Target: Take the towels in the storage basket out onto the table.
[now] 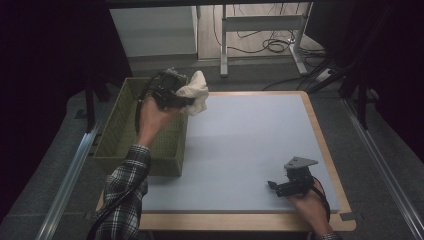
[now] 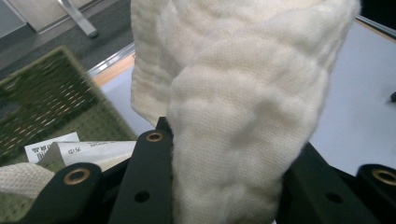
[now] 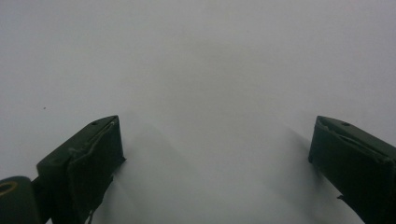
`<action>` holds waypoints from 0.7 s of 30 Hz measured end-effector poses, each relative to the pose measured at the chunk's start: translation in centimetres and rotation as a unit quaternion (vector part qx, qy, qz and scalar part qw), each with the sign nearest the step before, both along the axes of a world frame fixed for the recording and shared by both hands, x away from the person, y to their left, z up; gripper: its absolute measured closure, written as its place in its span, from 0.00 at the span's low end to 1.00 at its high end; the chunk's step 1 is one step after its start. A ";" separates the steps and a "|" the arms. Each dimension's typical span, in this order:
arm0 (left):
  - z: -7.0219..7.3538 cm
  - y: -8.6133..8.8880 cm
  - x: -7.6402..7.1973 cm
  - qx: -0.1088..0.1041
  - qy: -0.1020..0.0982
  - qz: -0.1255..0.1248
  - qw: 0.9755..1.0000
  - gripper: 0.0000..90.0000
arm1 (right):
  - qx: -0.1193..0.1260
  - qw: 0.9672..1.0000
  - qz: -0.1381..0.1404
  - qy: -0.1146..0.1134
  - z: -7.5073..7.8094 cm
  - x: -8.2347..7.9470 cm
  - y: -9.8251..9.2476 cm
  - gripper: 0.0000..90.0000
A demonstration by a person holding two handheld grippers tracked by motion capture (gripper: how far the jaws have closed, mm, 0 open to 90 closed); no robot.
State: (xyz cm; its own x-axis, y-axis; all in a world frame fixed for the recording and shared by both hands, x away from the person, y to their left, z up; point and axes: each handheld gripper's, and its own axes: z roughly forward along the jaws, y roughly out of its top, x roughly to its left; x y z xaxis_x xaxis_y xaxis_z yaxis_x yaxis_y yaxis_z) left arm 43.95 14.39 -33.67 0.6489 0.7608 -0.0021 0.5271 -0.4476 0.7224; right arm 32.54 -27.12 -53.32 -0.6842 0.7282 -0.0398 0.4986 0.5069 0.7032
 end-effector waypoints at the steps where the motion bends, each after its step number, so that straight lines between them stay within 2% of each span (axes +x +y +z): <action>1: 0.0 -0.6 0.1 0.000 0.000 -0.005 1.000 0.78 | 0.000 1.000 0.000 0.000 0.0 0.0 0.0 0.03; 13: -1.0 -6.0 0.2 0.000 0.005 -0.049 0.999 0.77 | 0.000 1.000 0.000 0.001 0.0 0.0 0.0 0.03; 21: -3.3 -10.1 0.3 0.023 0.023 -0.086 0.996 0.76 | 0.000 1.000 -0.001 0.001 0.0 0.0 0.0 0.03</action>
State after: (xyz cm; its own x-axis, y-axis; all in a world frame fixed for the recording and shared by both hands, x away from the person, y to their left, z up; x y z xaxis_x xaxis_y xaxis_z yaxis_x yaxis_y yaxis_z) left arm 44.26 4.27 -36.98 0.7696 0.6386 -0.0022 0.4722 -0.5667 0.6752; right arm 32.53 -27.11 -53.32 -0.6835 0.7289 -0.0386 0.5006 0.5066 0.7019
